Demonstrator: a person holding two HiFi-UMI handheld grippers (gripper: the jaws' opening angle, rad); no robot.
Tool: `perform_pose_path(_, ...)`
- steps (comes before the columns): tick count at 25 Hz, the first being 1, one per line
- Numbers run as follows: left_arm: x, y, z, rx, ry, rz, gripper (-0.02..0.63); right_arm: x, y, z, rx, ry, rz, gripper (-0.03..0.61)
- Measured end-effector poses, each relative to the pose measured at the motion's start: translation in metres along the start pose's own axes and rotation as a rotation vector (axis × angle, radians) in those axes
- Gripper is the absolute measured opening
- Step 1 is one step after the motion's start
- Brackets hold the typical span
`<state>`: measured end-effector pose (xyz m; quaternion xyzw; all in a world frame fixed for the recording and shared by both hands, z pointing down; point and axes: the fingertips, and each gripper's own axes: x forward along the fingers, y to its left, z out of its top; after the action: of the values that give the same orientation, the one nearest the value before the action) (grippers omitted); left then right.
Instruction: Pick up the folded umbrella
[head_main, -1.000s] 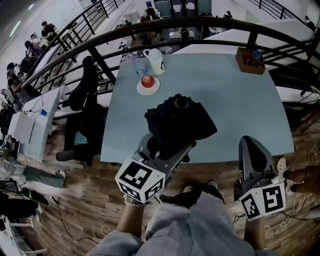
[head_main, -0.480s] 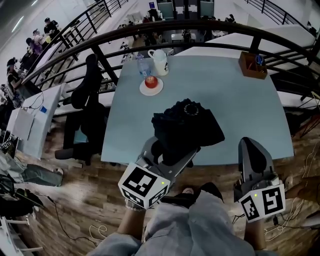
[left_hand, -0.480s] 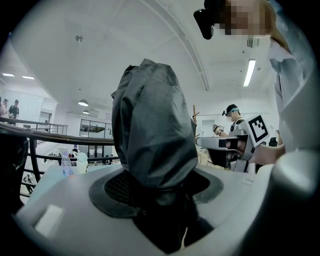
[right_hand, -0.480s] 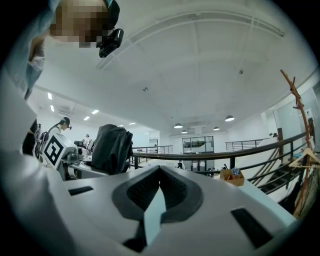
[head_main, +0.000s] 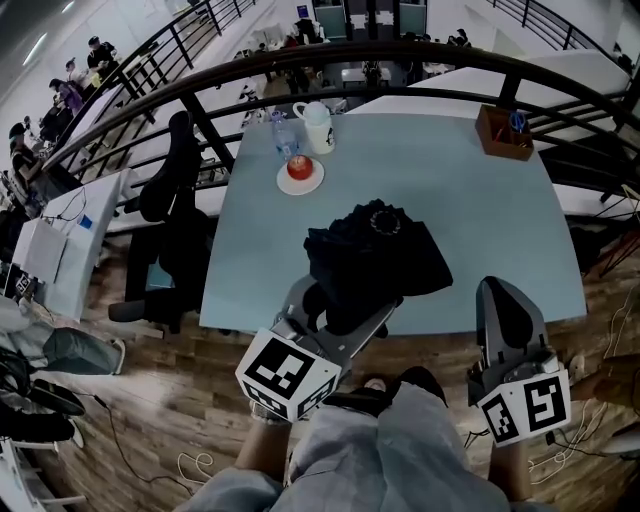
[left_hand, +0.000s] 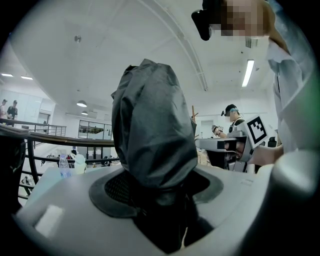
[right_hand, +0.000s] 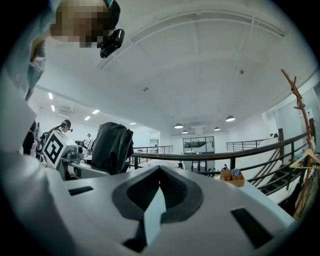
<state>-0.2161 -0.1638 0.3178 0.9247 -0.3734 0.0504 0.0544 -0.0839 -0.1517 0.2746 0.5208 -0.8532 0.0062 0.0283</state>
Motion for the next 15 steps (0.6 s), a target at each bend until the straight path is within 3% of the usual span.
perform_pose_path(15,-0.0025,-0.001,0.0023,-0.001,0.003,-0.026,0.287,-0.0027,0.0023,-0.0018,0.013,-0.002,-0.02,0.0)
